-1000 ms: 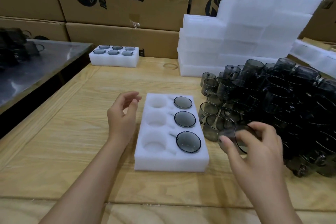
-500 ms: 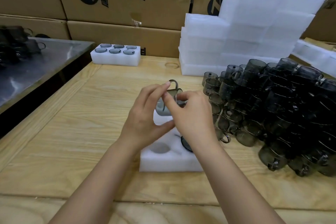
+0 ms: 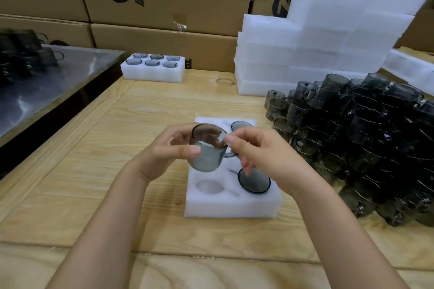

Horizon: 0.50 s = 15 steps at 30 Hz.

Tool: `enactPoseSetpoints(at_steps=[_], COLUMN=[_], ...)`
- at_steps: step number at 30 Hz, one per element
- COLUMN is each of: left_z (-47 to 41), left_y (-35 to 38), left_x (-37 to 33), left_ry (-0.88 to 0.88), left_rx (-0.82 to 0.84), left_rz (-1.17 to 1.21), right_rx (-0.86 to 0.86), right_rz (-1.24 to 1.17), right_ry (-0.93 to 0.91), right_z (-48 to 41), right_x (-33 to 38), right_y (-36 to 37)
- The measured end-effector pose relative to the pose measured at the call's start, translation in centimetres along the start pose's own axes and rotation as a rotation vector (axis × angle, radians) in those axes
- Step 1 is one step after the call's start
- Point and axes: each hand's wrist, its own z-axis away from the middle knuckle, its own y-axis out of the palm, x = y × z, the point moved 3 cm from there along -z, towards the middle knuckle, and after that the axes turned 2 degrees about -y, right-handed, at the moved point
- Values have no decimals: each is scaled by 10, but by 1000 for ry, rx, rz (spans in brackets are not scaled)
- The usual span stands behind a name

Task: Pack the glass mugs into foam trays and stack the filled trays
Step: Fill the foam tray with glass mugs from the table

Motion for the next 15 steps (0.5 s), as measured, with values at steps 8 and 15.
enactPoseSetpoints(at_steps=[8,15], left_z=[1,0], left_y=[0,2], left_x=[12,12], left_ry=[-164,-179], left_rx=[177,193], left_rz=[64,-2], right_rx=[79,28], right_rz=[-126,-192], right_ry=[154,206], right_z=[10,17], right_x=[-17,-24], right_y=[11,19])
